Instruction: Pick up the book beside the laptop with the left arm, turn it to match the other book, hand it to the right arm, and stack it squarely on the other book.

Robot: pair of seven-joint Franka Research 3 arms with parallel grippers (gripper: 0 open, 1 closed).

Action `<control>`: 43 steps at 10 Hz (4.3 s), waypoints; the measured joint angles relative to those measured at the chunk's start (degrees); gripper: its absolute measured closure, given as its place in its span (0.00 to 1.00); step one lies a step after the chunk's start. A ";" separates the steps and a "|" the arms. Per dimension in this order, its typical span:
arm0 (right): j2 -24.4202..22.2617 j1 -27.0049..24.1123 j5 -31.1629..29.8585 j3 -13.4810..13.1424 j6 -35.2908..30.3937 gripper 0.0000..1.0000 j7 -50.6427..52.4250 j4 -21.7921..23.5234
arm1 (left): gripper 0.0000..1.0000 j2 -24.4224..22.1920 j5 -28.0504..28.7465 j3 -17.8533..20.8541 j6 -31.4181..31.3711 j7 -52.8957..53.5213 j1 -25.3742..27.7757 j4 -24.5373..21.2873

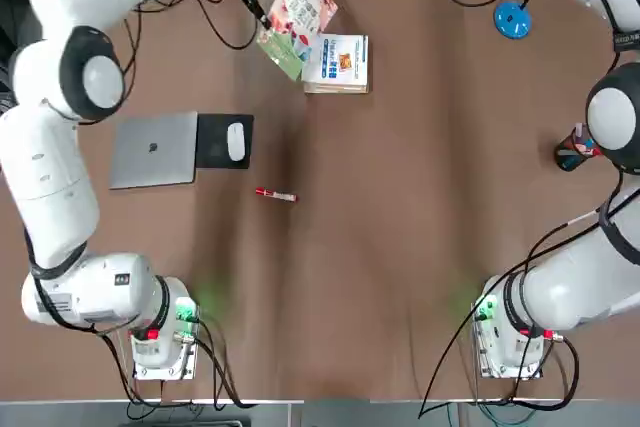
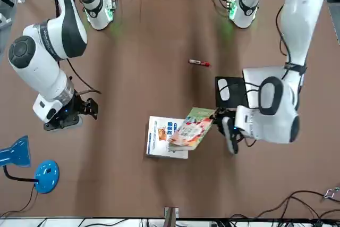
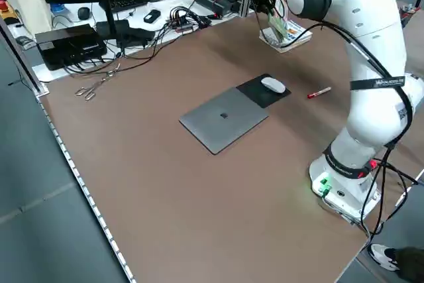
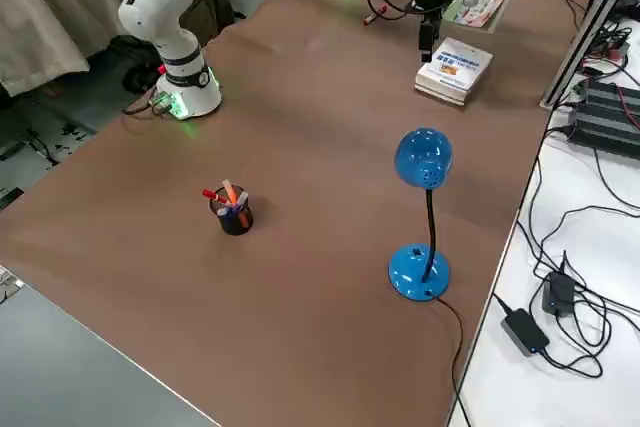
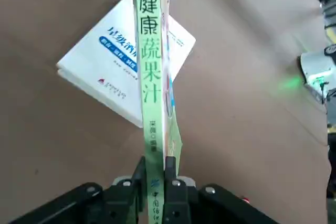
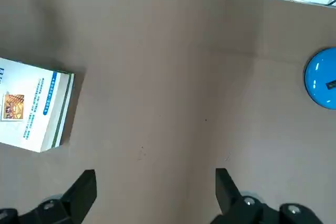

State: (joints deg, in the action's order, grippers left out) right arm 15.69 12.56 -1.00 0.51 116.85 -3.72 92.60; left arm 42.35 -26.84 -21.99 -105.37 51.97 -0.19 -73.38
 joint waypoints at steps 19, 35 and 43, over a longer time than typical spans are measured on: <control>0.00 -0.06 -0.01 -0.19 -0.09 0.00 0.00 0.03 | 0.85 16.07 0.27 25.31 -2.73 23.30 -24.78 23.55; 0.00 -0.15 -0.01 -0.36 -0.15 0.00 -0.02 0.04 | 0.73 17.52 0.28 29.09 -8.48 25.43 -31.11 23.75; 0.00 -0.22 -0.01 -0.37 -0.16 0.12 -0.01 0.05 | 0.12 15.62 1.11 29.95 -6.72 24.75 -30.46 25.50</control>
State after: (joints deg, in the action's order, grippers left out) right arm 15.69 12.34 -1.01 0.14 116.69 -3.74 92.65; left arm 57.97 -25.73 7.96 -112.09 76.71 -30.65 -47.87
